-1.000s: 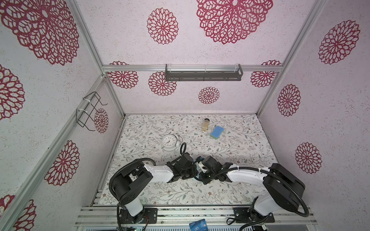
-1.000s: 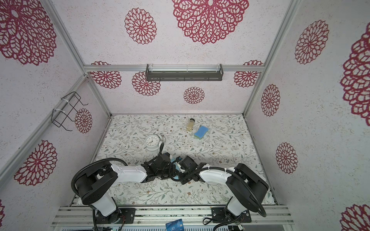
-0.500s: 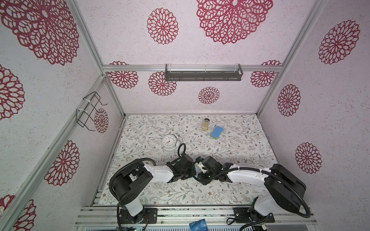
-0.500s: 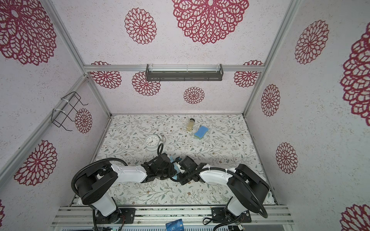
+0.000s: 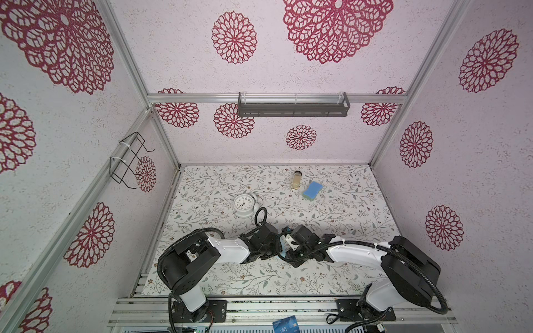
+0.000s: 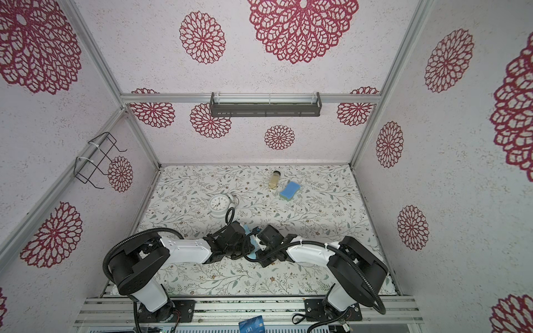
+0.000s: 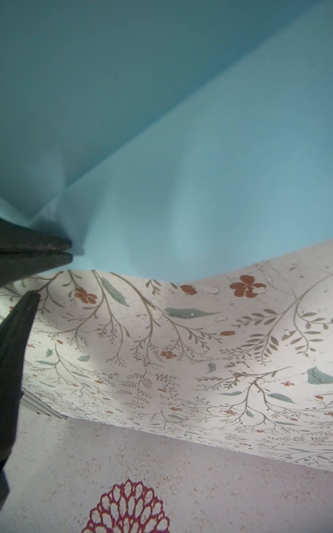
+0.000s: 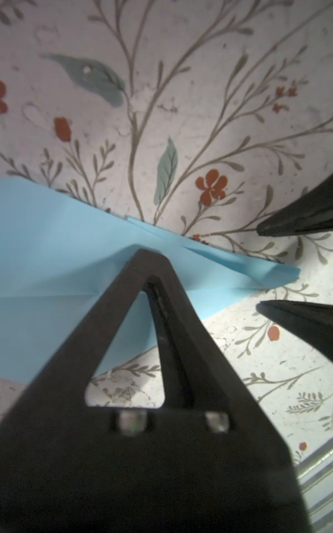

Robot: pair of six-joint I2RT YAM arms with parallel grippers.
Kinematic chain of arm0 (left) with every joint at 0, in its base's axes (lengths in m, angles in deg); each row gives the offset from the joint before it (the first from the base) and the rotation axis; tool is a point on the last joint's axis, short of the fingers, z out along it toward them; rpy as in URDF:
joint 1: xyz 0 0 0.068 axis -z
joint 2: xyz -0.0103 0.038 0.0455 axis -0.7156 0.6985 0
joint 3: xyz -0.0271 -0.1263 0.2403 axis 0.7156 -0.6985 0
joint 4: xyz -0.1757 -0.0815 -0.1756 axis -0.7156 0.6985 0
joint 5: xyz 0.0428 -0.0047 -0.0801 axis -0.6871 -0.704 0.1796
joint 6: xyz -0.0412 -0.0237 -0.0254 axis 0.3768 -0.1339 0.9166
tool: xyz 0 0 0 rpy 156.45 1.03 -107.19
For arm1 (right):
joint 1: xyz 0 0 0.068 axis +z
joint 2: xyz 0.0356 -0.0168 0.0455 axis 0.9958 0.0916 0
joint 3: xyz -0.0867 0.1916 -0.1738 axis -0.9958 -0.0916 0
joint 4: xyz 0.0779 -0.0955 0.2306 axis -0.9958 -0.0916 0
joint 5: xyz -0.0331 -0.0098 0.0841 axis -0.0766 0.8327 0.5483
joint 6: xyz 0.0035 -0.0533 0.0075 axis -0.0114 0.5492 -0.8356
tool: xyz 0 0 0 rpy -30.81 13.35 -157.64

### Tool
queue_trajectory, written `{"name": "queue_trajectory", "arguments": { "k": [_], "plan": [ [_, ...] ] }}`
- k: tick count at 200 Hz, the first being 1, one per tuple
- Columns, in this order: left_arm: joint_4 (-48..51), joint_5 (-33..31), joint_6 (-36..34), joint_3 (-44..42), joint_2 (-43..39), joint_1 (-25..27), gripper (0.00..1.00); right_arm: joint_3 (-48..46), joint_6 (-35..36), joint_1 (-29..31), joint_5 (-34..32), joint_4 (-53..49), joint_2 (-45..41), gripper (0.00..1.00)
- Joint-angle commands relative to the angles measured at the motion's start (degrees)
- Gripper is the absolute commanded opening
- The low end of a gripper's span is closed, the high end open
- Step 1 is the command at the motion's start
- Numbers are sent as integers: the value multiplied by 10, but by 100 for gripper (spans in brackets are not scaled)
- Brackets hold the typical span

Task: Fold a paper plane with a square sheet of paper (fold left side to right side)
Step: 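Hold the folded paper pinched between both grippers at the table centre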

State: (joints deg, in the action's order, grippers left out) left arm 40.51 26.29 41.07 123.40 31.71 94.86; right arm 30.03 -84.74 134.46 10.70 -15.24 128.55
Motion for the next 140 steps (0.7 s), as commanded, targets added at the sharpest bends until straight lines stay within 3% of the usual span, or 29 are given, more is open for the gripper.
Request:
{"name": "queue_trajectory", "arguments": {
  "k": [1, 48, 140],
  "plan": [
    [-2, -7, 14, -13, 3, -4, 0, 9, 17, 17, -16, -45, 23, 39],
    [-9, -4, 19, -19, 3, -5, 0, 14, 15, 30, -53, -48, 42, 36],
    [-14, 4, 5, -14, -5, -10, 0, -3, 2, 29, -73, -36, 40, 17]
  ]
}}
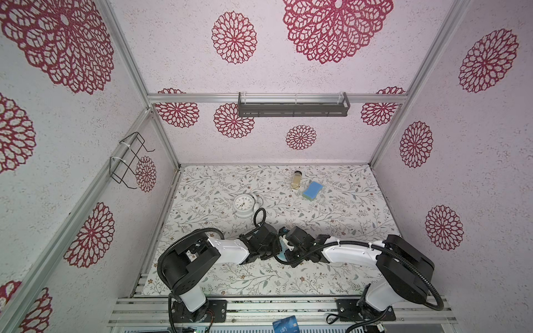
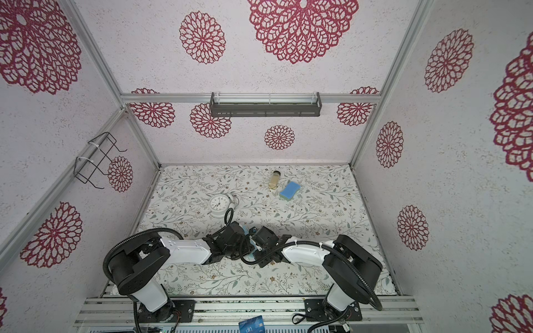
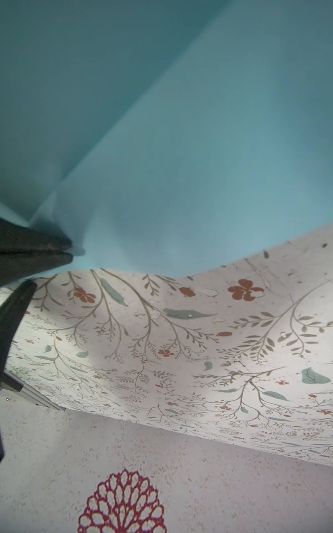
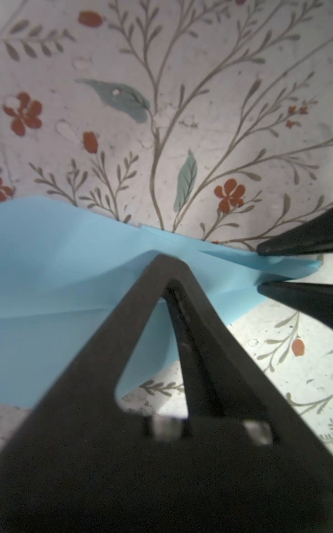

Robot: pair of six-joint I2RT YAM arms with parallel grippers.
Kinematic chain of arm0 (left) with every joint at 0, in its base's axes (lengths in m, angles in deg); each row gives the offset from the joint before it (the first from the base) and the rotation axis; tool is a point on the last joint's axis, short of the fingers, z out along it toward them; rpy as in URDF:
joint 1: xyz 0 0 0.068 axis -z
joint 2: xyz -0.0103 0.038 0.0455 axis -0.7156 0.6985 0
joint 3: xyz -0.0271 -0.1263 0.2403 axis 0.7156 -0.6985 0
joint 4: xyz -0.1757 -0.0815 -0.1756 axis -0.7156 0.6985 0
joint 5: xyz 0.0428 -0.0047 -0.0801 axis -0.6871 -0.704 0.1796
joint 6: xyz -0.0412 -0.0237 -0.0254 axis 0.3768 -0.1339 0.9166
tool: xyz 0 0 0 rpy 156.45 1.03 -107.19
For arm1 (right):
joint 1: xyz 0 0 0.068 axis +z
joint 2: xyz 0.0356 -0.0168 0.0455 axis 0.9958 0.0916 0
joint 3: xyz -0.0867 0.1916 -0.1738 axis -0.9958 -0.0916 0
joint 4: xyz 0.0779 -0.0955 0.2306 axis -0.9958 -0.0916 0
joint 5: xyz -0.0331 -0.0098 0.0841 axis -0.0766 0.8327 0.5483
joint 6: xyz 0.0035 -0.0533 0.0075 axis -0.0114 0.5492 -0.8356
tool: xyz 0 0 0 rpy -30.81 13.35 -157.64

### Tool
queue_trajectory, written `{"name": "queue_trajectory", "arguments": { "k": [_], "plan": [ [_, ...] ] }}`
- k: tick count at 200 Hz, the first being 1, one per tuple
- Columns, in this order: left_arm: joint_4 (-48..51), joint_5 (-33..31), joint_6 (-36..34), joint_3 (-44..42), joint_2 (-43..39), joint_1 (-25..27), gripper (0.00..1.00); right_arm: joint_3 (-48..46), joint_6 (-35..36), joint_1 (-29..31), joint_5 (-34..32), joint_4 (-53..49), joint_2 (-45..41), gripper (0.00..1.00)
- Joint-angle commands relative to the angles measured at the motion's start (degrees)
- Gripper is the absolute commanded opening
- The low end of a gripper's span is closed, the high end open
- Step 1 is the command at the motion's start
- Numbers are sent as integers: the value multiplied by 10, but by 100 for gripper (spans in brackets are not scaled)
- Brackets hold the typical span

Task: Fold a paper plane with a square sheet of paper (fold left side to right side)
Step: 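Hold the folded paper pinched between both grippers at the table centre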

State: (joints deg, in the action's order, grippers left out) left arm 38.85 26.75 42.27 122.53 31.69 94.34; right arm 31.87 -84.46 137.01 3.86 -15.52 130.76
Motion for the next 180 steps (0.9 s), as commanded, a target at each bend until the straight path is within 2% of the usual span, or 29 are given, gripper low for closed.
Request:
{"name": "queue_trajectory", "arguments": {
  "k": [1, 79, 180],
  "plan": [
    [3, -1, -8, -5, -5, -5, 0, -21, -1, 4, -4, -33, 17, 17],
    [6, -2, -62, 18, -16, -6, 0, -31, -1, -4, 26, -21, 13, 13],
    [70, -54, -33, 6, -9, -16, 0, -54, -1, -20, 42, -12, -1, 15]
  ]
}}
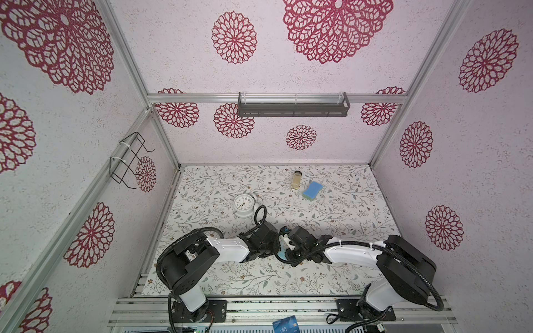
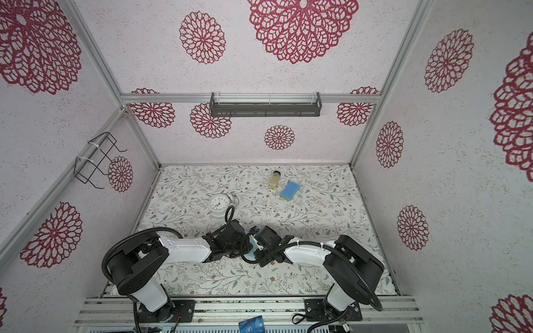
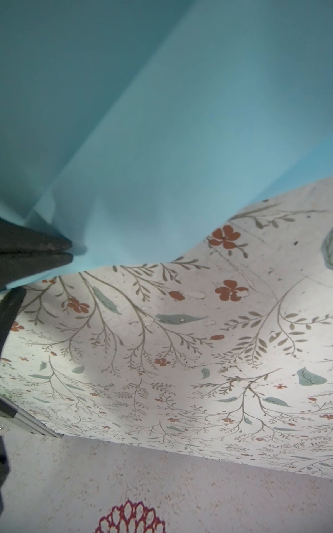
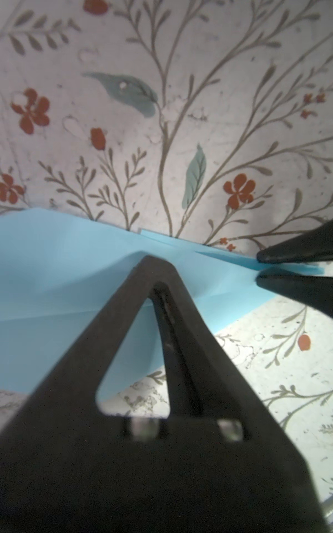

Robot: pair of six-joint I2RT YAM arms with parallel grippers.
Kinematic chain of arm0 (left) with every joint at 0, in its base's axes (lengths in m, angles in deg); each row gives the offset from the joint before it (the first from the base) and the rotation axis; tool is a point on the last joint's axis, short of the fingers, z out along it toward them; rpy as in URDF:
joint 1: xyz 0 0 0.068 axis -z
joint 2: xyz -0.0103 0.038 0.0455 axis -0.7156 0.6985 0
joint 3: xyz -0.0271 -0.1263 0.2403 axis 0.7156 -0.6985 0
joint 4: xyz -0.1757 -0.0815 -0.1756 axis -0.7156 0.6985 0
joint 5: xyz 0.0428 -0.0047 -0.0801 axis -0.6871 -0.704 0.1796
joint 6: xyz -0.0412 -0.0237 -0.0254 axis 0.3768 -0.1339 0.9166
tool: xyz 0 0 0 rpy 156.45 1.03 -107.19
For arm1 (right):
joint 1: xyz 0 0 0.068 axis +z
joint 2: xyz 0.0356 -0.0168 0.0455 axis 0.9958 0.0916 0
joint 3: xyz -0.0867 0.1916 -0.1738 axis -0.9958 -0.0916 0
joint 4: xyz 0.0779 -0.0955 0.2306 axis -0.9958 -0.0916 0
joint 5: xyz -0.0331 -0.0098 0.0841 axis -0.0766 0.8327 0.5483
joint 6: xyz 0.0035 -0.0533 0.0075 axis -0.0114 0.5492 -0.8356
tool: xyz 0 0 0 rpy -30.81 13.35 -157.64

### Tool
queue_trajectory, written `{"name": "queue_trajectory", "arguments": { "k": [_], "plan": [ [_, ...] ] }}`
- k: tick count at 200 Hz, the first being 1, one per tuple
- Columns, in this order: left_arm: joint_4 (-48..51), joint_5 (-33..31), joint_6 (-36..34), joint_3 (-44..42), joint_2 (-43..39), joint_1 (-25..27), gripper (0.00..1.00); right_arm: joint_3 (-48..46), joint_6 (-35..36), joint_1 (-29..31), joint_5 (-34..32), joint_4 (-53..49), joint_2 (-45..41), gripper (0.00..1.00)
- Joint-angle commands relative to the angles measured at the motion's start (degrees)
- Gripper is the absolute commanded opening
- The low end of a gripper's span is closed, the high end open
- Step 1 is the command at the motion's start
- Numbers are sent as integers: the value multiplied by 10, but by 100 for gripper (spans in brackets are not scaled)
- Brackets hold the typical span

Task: Fold a paper plane with a square sheet of paper (fold left side to right side)

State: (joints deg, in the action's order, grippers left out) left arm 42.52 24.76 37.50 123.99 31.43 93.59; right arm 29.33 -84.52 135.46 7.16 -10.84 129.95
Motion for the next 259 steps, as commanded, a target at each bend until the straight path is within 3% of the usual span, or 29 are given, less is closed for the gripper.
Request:
{"name": "queue_trajectory", "arguments": {
  "k": [1, 59, 146, 211, 259],
  "plan": [
    [33, -34, 15, -9, -6, -9, 0, -29, 0, -5, 9, -59, 7, 15],
    [28, -37, 41, -22, -8, -9, 0, -38, -6, -23, 7, -59, -10, 24],
    [12, -34, 62, -27, -7, -5, 0, -47, -18, -58, 42, -45, -24, 17],
    [-21, -51, 130, -58, -14, 7, 0, -38, -41, -81, 37, -60, -24, 15],
    [-40, -61, 171, -69, -13, 17, 0, -37, -90, -83, 61, -59, -92, 28]
  ]
}}
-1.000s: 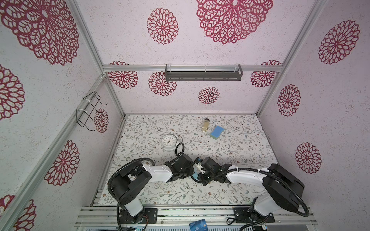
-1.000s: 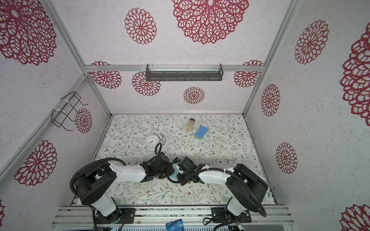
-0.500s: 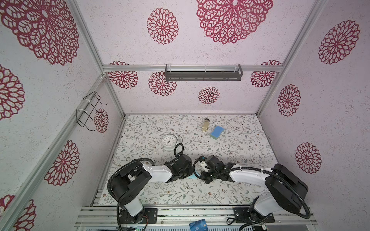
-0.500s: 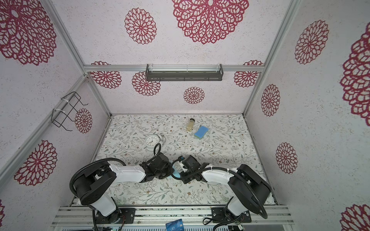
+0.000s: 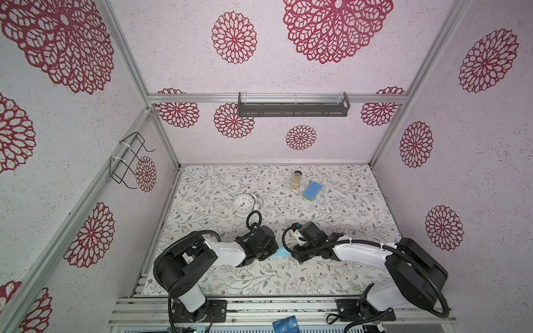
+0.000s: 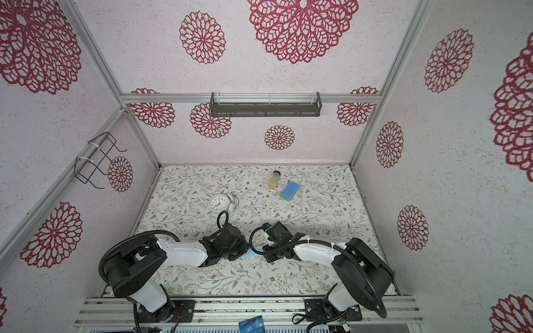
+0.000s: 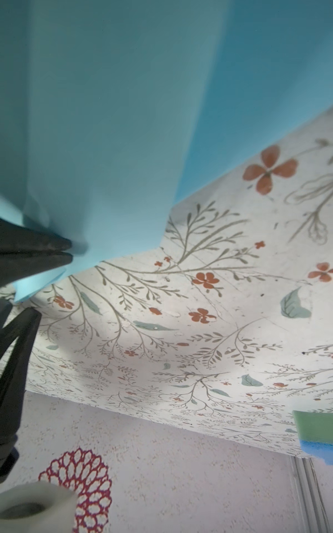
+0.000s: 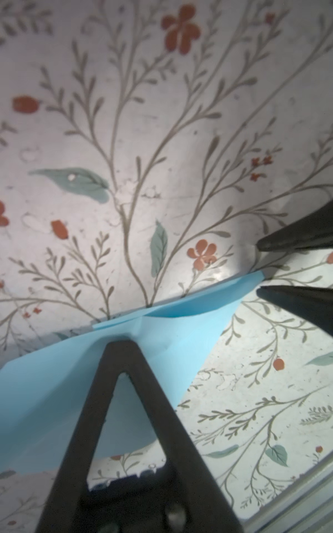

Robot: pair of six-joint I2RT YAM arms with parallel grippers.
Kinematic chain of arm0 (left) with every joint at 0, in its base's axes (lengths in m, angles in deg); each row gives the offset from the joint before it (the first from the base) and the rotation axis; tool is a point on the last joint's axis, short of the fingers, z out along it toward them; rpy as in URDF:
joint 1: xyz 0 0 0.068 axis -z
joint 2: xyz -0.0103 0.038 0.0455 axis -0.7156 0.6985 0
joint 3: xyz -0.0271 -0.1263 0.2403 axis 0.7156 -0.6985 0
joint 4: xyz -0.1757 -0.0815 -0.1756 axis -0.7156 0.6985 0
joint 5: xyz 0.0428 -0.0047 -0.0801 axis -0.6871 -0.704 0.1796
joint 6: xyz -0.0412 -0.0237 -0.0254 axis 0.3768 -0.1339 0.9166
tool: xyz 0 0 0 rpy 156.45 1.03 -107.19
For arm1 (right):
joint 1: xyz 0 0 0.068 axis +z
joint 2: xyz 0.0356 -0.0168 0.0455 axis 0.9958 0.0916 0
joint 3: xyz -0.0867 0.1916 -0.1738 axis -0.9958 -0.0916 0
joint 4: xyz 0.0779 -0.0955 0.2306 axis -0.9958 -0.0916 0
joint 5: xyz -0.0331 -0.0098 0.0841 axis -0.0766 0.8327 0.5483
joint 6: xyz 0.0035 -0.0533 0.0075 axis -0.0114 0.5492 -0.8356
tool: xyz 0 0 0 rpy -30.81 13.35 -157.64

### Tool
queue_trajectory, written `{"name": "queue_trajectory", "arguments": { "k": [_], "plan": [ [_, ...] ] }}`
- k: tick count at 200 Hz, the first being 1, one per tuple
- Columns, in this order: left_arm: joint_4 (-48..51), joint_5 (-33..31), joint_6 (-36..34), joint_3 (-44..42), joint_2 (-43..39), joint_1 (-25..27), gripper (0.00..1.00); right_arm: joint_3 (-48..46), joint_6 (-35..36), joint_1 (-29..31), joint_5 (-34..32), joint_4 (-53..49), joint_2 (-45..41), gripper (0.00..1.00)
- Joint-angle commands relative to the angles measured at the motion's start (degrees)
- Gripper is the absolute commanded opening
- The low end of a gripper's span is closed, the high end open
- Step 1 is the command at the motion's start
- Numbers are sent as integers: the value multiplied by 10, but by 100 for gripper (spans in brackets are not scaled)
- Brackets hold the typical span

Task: Fold a paper plane with a square sheet of paper (fold left side to right side)

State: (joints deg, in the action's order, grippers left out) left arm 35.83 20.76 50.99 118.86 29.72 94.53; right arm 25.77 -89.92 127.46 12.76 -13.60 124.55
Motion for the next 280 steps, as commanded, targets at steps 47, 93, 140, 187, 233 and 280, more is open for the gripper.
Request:
{"name": "queue_trajectory", "arguments": {
  "k": [47, 93, 140, 187, 233, 280],
  "plan": [
    [28, -23, 50, -23, 3, 10, 0, 16, -54, -2, 28, -12, -28, 2],
    [33, -24, 52, -22, 1, 10, 0, 42, -53, 4, 35, -7, -1, 0],
    [37, -23, 53, -21, 0, 10, 0, 64, -50, 13, 33, -7, 21, 0],
    [40, -23, 54, -18, -1, 10, 0, 82, -40, 17, 19, -7, 50, 0],
    [47, -26, 57, -20, -7, 10, 0, 93, -34, 16, 7, -2, 91, 0],
    [72, -50, 22, -20, -49, 10, 0, 77, -30, 17, -7, -1, 107, 0]
  ]
}}
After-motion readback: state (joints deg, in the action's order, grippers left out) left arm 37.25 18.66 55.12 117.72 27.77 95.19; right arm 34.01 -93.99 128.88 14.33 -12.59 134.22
